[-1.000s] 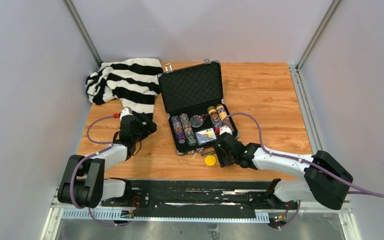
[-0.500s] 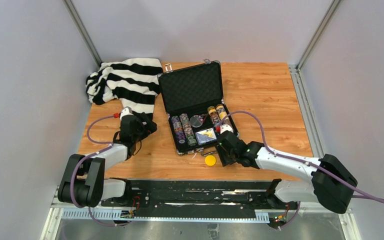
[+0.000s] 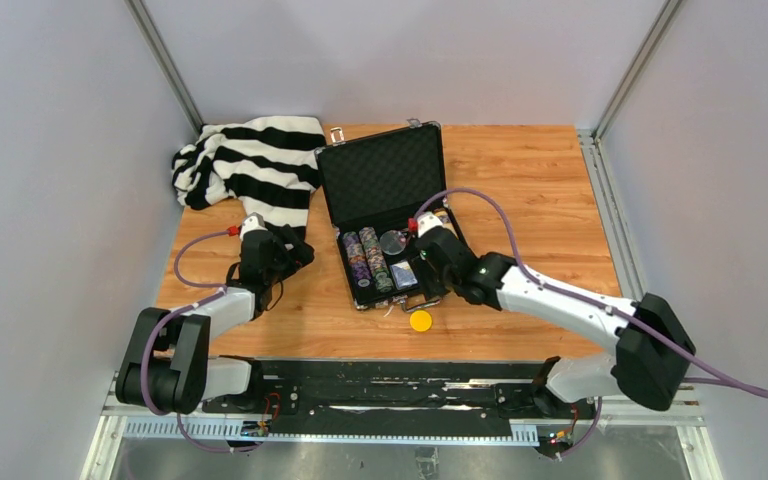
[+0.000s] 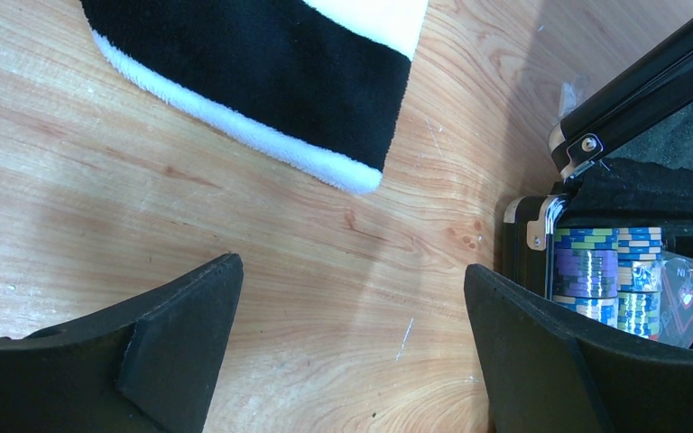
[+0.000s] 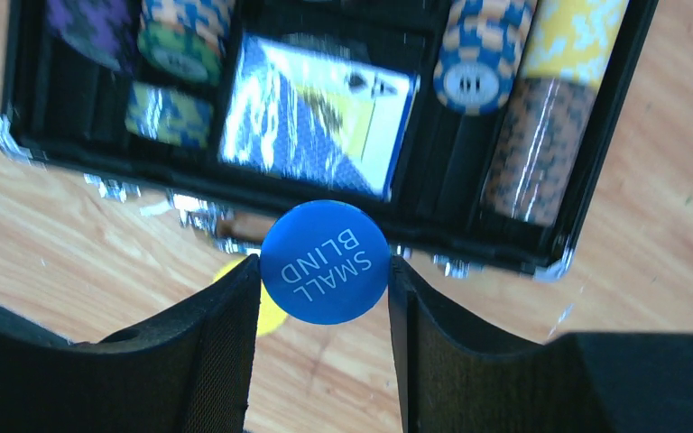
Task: Pack up texas hold em set
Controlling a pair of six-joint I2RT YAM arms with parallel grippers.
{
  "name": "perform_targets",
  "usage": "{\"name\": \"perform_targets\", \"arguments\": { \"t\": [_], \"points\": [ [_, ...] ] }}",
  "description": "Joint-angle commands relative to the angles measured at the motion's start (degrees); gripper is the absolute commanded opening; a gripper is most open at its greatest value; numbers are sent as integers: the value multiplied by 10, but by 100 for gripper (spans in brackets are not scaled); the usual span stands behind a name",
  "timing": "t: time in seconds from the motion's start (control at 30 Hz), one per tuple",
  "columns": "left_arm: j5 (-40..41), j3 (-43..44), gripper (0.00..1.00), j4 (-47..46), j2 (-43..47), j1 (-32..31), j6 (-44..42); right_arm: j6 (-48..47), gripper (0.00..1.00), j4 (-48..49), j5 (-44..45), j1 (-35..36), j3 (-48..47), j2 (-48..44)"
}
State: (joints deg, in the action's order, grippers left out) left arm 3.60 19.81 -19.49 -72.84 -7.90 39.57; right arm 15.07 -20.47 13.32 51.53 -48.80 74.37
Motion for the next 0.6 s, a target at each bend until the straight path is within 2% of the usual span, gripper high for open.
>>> {"name": "perform_targets", "arguments": {
  "t": [0.0,0.2,0.33,0.43,0.57],
  "points": [
    [-3,3,98,1,-7,0,-4,-54,47,9,-17,-29,-77,65],
    [-1,5,98,0,-15,0,-7,-88,52,31,-58,-83,-190,183],
    [1,5,98,0,-16,0,-11,-115,71,34,-66,-91,-241,218],
    [0,6,98,0,-14,0,-15,-118,76,45,-82,-91,-234,201],
    [-2,7,98,0,-16,0,-14,-103,76,64,-99,-89,-162,146]
  ]
}}
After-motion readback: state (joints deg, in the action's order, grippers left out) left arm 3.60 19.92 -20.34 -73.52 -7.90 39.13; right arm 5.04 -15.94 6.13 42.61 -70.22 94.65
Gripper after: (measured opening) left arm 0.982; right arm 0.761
